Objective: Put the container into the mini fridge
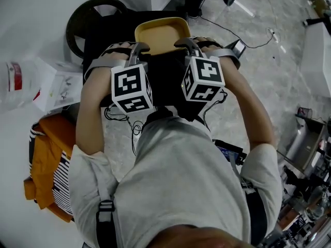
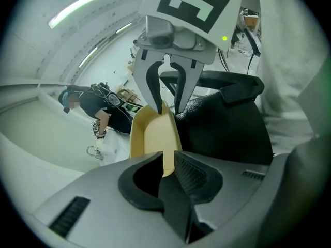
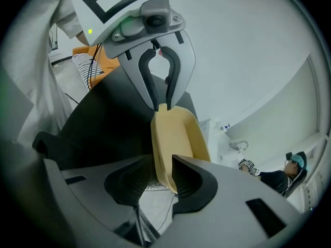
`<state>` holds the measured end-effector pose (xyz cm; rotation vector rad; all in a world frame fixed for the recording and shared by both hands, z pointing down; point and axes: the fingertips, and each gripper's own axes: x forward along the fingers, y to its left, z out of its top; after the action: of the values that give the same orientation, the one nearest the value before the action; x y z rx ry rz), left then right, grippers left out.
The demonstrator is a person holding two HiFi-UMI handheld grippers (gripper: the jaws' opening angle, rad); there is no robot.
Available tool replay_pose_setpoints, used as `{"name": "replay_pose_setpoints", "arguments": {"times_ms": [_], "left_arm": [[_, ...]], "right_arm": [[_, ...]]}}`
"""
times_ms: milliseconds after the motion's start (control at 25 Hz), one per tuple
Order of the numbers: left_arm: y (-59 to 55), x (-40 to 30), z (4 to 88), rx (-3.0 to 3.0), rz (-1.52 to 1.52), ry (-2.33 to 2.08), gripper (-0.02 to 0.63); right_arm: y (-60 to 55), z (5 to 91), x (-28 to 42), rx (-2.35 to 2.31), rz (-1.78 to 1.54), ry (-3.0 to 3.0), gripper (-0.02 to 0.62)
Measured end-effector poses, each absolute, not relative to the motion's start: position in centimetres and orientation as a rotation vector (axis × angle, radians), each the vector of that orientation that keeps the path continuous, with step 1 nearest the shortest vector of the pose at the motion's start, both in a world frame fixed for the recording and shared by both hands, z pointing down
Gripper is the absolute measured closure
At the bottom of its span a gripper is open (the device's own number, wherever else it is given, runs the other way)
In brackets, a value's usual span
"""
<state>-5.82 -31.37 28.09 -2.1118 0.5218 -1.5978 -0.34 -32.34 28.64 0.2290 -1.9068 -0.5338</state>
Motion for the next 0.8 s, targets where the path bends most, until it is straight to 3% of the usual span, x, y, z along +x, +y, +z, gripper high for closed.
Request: {"name": "replay_pose_setpoints", "arguments": {"times_ms": [320,440,800], "left_arm": [[-30.1,-5.2,27.8,-2.204,-1.568,0.471,0.529],[-29.7,-5.1,28.2,-2.223,-1.587,0.463,0.529],[-31.3,-5.8,30.5,-2.141,-1.622,0.519,0.532]], "right_arm": [[-32.7,29.7,0.4,0.223,-0.513,-1.904,0.470],[-32.9,29.6,0.3,0.240,-0.522,-1.920,0.514],[-32.3,29.6,-0.1,0.230,-0.515,-1.934,0.534]]}}
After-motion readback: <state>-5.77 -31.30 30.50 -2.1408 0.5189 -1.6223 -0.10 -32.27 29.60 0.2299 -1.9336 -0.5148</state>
